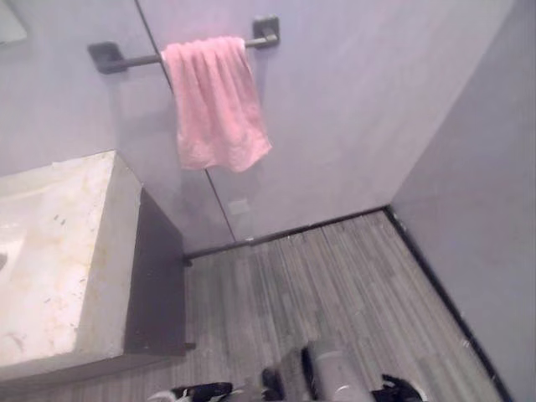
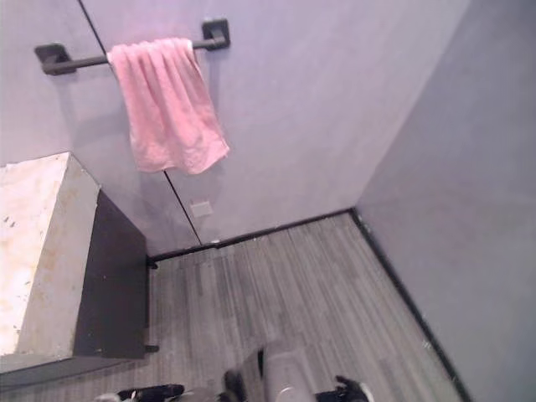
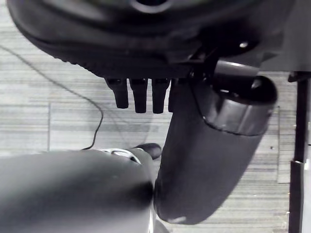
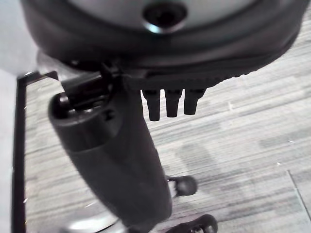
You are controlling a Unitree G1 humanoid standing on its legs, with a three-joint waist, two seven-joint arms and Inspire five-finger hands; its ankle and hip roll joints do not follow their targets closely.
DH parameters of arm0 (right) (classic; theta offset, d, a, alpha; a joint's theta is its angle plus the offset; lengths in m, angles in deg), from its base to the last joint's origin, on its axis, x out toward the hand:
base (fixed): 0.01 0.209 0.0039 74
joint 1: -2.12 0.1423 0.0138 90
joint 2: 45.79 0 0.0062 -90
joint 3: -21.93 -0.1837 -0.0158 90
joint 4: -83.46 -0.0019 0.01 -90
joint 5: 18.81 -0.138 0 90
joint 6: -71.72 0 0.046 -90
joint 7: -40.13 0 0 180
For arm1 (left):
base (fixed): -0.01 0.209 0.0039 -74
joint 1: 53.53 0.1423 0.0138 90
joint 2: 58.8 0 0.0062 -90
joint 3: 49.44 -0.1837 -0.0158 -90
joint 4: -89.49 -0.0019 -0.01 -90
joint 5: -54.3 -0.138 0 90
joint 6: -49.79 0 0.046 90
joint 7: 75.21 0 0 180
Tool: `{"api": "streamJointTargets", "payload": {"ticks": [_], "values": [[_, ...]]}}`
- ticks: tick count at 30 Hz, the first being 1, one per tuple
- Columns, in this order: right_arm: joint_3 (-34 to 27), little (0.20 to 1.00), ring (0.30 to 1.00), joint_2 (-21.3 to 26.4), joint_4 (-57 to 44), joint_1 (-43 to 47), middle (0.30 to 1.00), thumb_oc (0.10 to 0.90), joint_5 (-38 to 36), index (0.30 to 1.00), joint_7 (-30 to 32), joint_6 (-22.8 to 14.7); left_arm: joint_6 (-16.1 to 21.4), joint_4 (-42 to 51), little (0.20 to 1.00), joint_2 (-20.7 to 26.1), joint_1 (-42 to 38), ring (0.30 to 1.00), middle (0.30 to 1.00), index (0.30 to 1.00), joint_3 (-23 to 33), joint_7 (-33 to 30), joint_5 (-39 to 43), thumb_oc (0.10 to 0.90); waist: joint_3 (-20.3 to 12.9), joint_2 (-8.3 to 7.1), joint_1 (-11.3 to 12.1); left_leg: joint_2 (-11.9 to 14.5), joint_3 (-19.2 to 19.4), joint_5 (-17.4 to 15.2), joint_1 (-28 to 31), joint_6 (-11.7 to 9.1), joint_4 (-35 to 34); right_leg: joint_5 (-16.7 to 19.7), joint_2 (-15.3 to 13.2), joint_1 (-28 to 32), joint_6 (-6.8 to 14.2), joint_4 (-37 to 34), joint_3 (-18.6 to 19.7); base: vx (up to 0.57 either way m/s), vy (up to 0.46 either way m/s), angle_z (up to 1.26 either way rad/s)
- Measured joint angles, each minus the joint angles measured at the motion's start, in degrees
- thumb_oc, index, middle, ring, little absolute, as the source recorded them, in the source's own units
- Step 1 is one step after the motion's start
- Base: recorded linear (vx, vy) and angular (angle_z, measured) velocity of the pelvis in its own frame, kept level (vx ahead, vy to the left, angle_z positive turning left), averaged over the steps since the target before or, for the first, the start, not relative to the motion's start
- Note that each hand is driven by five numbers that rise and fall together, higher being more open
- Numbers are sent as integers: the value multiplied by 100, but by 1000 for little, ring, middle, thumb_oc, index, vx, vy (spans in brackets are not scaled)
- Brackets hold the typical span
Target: Organize the bathroom.
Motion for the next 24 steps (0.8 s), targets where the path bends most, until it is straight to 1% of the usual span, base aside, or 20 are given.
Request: {"api": "streamJointTargets", "payload": {"ticks": [1,2,3,5,7,9,10,11,12,13,15,16,17,18,19,20,21,22,23,24], "values": [[-76,900,900,50,59,-87,900,800,-1,900,7,59,8,58,900,-26,41,900,900,900,-92,-3,5,800,25,-41,-120,-95,9,-23,-39,-24,2,-153,-19,-23,24,-787,87,268,-90,6],[-138,900,900,99,135,-146,900,800,-2,900,7,63,7,54,900,-57,34,900,900,900,-164,13,20,800,25,14,-189,-204,-3,-31,-145,-84,0,-341,-39,45,114,-1888,250,279,-169,-2],[-162,900,900,109,158,-167,900,800,-11,900,-4,16,43,40,900,-57,7,900,900,900,-137,29,85,800,59,-62,-244,-350,-4,40,-238,-191,45,-355,-121,75,137,-2711,336,324,-247,4],[-198,900,900,-10,300,-305,900,800,-135,900,-160,-8,177,72,900,-1,-24,900,900,900,-83,-1,144,800,267,-319,-292,-639,-13,-113,-276,-242,238,-301,-332,305,142,-3899,343,458,-420,26],[-272,900,900,-127,447,-464,900,800,-156,900,-344,24,260,133,900,42,-19,900,900,900,-41,-5,368,800,405,-332,-308,-587,-138,-481,-514,-260,873,-220,-308,451,158,-4446,189,382,-382,43],[-271,900,900,-218,697,-525,900,800,-142,900,-660,183,355,188,900,35,1,900,900,900,56,-5,542,800,581,-254,-328,-437,-339,-893,-618,-297,1432,21,-143,386,-35,-4049,175,606,-601,47],[-262,900,900,-226,725,-521,900,800,-141,900,-711,236,361,185,900,24,2,900,900,900,64,-8,576,800,586,-205,-332,-374,-385,-934,-621,-322,1488,21,-72,372,-49,-3968,213,500,-490,29],[-150,900,900,-250,839,-512,900,800,-94,900,-732,206,358,193,900,35,-5,900,900,900,37,-9,606,800,600,-175,-358,-385,-481,-1002,-590,-458,1485,22,-14,292,-157,-3560,347,431,-311,35],[-74,900,900,-242,808,-448,900,800,-31,900,-737,197,329,191,900,18,-2,900,900,900,29,15,577,800,606,-159,-451,-372,-597,-1059,-501,-495,1463,109,11,210,-389,-3172,309,608,-463,37],[-26,900,900,-232,804,-447,900,800,42,900,-730,196,298,189,900,2,0,900,900,900,-38,49,556,800,626,-112,-474,-342,-619,-1086,-414,-523,1451,90,42,249,-431,-3084,258,581,-523,26],[95,900,900,-197,672,-364,900,800,144,900,-672,173,246,248,900,-96,40,900,900,900,-78,78,533,800,696,128,-433,-183,-637,-1193,-72,-712,1292,42,208,439,-669,-2909,49,524,-668,-5],[101,900,900,-220,630,-340,900,800,184,900,-661,130,202,240,900,-94,55,900,900,900,-67,114,517,800,666,152,-437,-102,-533,-1139,-116,-812,1440,70,204,549,-676,-2957,69,398,-517,4],[212,900,900,-228,617,-260,900,800,166,900,-651,52,186,252,900,-119,51,900,900,900,-74,131,453,800,651,249,-443,-25,-638,-1006,-167,-1068,1754,-122,203,679,-633,-2902,-25,287,-322,30],[248,900,900,-240,542,-208,900,800,87,900,-611,-14,201,254,900,-132,47,900,900,900,-74,154,427,800,526,286,-449,23,-628,-717,-295,-1363,2048,-303,166,763,-663,-2908,-59,366,-407,34],[244,900,900,-227,480,-155,900,800,87,900,-580,-51,198,240,900,-151,71,900,900,900,-83,184,290,800,410,309,-418,10,-619,-492,-235,-1487,2079,-371,107,865,-682,-2971,-81,319,-403,38],[258,900,900,-126,434,-146,900,800,98,900,-556,-148,192,206,900,-193,83,900,900,900,-91,232,214,800,319,372,-421,30,-619,-240,-193,-1481,2104,-440,98,1032,-765,-3024,-155,256,-364,23],[219,900,900,-85,379,-119,900,800,96,900,-565,-151,186,196,900,-205,109,900,900,900,-84,259,192,800,277,361,-400,18,-658,-45,-162,-1455,2164,-524,91,1182,-825,-3079,-148,223,-382,23],[213,900,900,-58,361,-69,900,800,89,900,-549,-155,183,152,900,-217,112,900,900,900,-76,241,80,800,177,295,-345,10,-734,347,-268,-1433,2478,-553,55,1424,-869,-3244,-166,215,-323,11],[209,900,900,-41,303,-65,900,800,16,900,-527,-162,210,157,900,-210,116,900,900,900,-78,210,-8,800,30,178,-210,22,-780,429,-414,-1360,2649,-575,34,1608,-925,-3438,-215,268,-359,21],[179,900,900,-64,254,-13,900,800,-181,900,-526,-159,236,190,900,-172,85,900,900,900,-92,144,-213,800,-56,77,-171,65,-761,256,-401,-1329,2248,-553,4,1893,-953,-3671,-279,161,-179,28]]}}
